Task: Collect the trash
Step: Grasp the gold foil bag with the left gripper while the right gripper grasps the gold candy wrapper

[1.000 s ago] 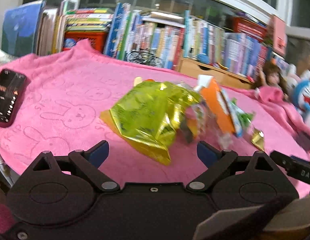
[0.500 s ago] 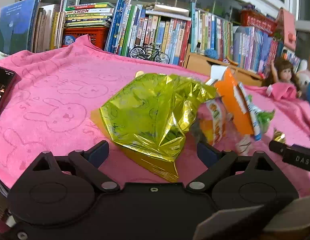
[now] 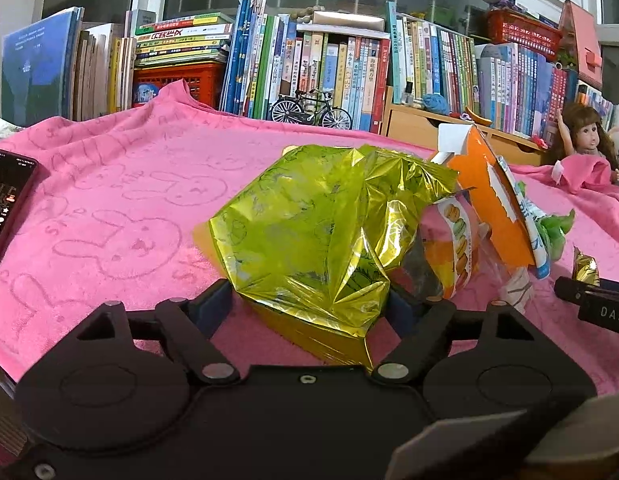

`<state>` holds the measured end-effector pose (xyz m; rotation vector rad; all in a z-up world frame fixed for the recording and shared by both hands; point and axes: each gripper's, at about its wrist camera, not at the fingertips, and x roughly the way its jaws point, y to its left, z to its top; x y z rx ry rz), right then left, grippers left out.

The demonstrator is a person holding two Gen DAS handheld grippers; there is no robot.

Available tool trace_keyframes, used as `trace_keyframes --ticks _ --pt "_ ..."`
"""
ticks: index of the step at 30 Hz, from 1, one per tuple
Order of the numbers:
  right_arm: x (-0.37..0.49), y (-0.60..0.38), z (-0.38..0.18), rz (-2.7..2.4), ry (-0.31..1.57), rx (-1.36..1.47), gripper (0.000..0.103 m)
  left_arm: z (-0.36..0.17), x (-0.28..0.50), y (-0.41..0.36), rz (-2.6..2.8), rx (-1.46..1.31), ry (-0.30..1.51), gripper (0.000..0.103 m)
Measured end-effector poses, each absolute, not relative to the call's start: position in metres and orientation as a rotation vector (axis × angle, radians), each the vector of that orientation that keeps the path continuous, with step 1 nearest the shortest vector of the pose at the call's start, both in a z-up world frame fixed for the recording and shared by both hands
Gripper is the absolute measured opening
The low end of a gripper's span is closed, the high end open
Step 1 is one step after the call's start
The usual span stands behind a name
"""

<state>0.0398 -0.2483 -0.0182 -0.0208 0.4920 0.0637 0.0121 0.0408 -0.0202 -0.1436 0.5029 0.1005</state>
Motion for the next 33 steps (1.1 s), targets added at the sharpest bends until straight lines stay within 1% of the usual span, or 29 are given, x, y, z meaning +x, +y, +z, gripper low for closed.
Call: trace_keyframes --ticks 1,2,3,5,6,7,8,14,25,33 --pt "0.038 -0.248 -0.018 0.064 0.485 -0.022 0.052 -0.019 0.011 0.041 0.100 -0.145 0.501 0.076" --pt "0.037 -0.248 -0.017 0.066 0.480 -0.023 0.048 -0.018 0.009 0.042 0.101 -0.146 0.498 0.074" --pt "0.035 -0.247 -0.016 0.067 0.474 -0.028 0.041 -0.016 0.007 0.042 0.106 -0.144 0.491 0.073" --pt "0.029 -0.244 -0.013 0.077 0.453 -0.042 0.041 -0.013 0.003 0.044 0.113 -0.140 0.473 0.068" --pt "0.026 -0.242 -0.011 0.081 0.443 -0.053 0.040 -0.011 0.001 0.045 0.118 -0.139 0.463 0.063" --pt "0.022 -0.240 -0.010 0.085 0.429 -0.068 0.040 -0.009 -0.001 0.046 0.122 -0.140 0.457 0.053" --pt "0.019 -0.238 -0.008 0.088 0.418 -0.083 0.040 -0.008 -0.002 0.048 0.127 -0.144 0.452 0.052" --pt "0.004 -0.231 0.002 0.117 0.392 -0.104 0.040 0.001 -0.010 0.053 0.127 -0.152 0.436 0.047" --pt "-0.014 -0.241 0.009 0.139 0.405 -0.019 0.040 0.017 -0.030 0.058 0.114 -0.155 0.401 0.045" --pt "-0.062 -0.241 0.006 0.179 0.397 0.092 0.040 0.017 -0.087 0.046 0.073 -0.183 0.398 0.043"
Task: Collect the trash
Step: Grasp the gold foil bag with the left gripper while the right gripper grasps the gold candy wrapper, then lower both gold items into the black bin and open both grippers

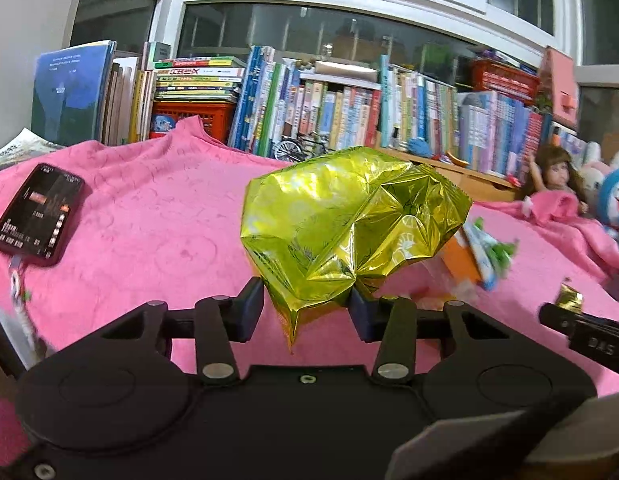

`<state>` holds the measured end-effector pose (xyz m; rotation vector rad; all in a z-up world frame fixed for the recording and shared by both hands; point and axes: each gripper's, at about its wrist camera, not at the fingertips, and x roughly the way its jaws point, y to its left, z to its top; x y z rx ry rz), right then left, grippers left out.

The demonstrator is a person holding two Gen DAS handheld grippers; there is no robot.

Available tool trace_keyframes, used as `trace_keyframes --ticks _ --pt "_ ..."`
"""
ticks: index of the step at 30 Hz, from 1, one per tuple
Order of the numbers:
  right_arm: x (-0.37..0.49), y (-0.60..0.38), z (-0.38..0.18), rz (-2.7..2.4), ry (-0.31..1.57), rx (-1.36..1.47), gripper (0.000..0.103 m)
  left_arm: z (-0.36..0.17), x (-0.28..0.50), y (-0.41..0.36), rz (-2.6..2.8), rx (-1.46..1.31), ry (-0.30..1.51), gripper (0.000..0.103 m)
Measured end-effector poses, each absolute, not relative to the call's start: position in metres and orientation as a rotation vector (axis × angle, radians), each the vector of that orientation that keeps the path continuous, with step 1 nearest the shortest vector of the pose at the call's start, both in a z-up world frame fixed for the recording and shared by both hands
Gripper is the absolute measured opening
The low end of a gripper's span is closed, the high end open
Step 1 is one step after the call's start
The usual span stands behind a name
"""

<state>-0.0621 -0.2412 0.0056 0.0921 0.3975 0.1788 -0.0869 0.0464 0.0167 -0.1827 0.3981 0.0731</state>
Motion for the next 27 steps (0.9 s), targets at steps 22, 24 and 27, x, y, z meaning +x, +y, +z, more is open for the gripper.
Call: trace_keyframes --ticks 22,24,27 --pt "-0.145 -0.226 -0.036 0.259 0.539 0.104 0.040 -0.020 -0.189 0.009 -0.022 -0.045 0.670 0.040" --pt "-0.147 -0.225 -0.040 0.260 0.554 0.104 0.040 -0.024 -0.192 0.006 -0.028 -0.041 0.685 0.039" --pt "-0.146 -0.225 -0.046 0.258 0.576 0.114 0.040 -0.027 -0.190 0.004 -0.037 -0.040 0.703 0.038"
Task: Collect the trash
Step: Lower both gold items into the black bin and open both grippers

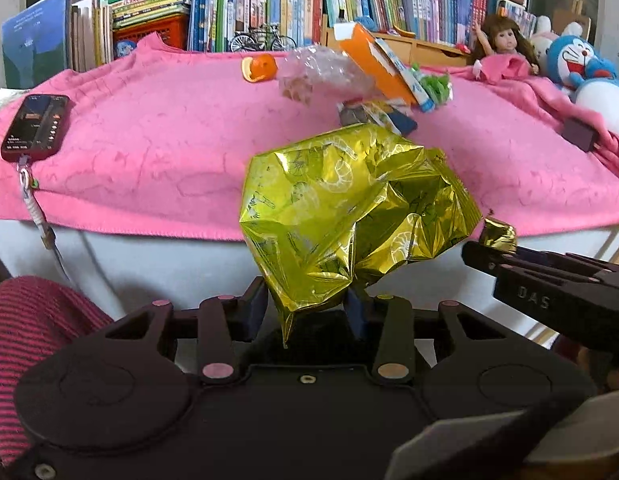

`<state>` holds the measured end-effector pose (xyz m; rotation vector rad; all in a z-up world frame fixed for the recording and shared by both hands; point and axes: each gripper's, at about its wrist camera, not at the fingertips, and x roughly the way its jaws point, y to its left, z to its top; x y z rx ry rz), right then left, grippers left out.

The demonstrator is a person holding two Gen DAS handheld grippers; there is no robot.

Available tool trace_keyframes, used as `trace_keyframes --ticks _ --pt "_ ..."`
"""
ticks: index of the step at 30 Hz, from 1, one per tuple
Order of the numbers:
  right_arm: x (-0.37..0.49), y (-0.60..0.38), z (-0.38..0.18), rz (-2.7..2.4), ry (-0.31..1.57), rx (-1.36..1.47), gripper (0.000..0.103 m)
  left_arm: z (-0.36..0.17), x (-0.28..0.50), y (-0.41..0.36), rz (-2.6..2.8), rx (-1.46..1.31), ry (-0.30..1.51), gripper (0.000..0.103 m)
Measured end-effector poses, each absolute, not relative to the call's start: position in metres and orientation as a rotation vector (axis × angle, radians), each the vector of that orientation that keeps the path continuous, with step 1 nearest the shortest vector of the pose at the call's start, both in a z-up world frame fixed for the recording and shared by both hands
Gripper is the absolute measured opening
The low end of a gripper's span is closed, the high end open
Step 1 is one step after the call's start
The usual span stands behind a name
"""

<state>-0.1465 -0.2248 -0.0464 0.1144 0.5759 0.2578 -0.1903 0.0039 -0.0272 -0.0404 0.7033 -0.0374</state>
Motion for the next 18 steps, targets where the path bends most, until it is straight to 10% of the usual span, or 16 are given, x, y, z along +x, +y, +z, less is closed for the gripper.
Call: trace_keyframes --ticks 18 --pt "-0.135 -0.209 -0.086 0.334 0.774 0.079 0.041 -0.076 -0.178 0.006 -0.062 -0.030 0.997 0.038"
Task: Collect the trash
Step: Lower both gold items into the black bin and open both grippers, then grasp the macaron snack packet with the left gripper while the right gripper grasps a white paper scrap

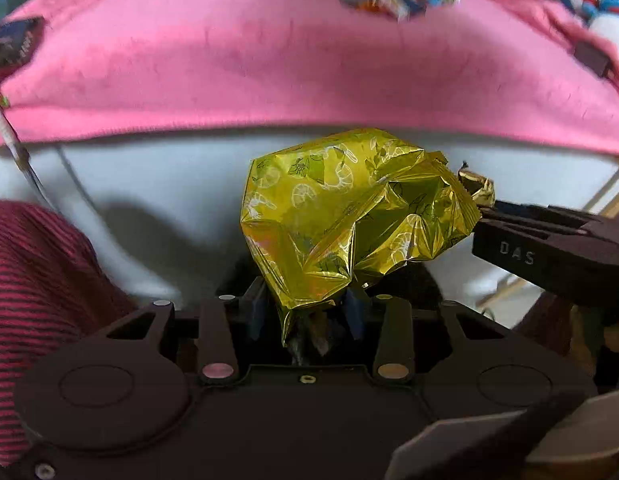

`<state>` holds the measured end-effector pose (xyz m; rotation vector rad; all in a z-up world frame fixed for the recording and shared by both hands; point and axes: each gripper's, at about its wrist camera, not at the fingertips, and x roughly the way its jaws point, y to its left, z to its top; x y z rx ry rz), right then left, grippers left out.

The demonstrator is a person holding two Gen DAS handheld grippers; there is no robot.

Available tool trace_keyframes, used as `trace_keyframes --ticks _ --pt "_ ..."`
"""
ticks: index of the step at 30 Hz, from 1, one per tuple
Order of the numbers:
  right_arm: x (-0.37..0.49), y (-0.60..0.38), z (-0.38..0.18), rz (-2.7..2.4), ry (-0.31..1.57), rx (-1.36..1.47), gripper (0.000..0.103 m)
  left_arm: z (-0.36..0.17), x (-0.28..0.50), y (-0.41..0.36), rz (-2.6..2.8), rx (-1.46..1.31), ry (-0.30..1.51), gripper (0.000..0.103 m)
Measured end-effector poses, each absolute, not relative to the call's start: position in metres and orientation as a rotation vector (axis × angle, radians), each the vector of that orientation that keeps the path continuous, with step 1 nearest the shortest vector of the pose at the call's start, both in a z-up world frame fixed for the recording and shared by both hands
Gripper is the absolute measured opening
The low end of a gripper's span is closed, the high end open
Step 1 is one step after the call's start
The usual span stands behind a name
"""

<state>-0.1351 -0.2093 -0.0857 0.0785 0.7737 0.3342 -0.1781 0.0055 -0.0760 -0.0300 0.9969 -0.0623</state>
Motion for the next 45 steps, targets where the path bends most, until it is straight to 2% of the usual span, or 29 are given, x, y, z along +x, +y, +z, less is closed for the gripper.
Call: trace_keyframes --ticks 6,14,15,17,23,28,34,45 --pt "-0.135 -0.204 -0.100 0.350 0.851 0.050 0.042 -0.098 -0.163 0.007 -0.064 -0.004 1.116 0.039" --pt "-0.132 -0.203 -0.108 0.352 0.889 0.061 0.045 -0.102 -0.154 0.003 -0.065 0.015 1.142 0.042" --pt "-0.131 -0.203 -0.108 0.354 0.890 0.063 0.047 -0.101 -0.153 0.004 -0.063 0.010 1.142 0.043" --pt "-0.130 -0.204 -0.109 0.355 0.890 0.063 0.058 -0.100 -0.154 0.003 -0.060 0.006 1.141 0.045" --pt "-0.127 -0.206 -0.108 0.361 0.894 0.081 0.065 -0.100 -0.154 0.005 -0.050 -0.010 1.130 0.056" --pt "-0.128 -0.208 -0.105 0.361 0.887 0.083 0.066 -0.096 -0.155 0.005 -0.047 -0.003 1.098 0.067" --pt "-0.131 -0.211 -0.091 0.362 0.834 0.078 0.067 -0.080 -0.157 0.005 -0.047 -0.017 1.039 0.071" --pt "-0.127 -0.228 -0.030 0.342 0.578 0.080 0.073 -0.023 -0.143 0.004 -0.086 -0.049 0.805 0.078"
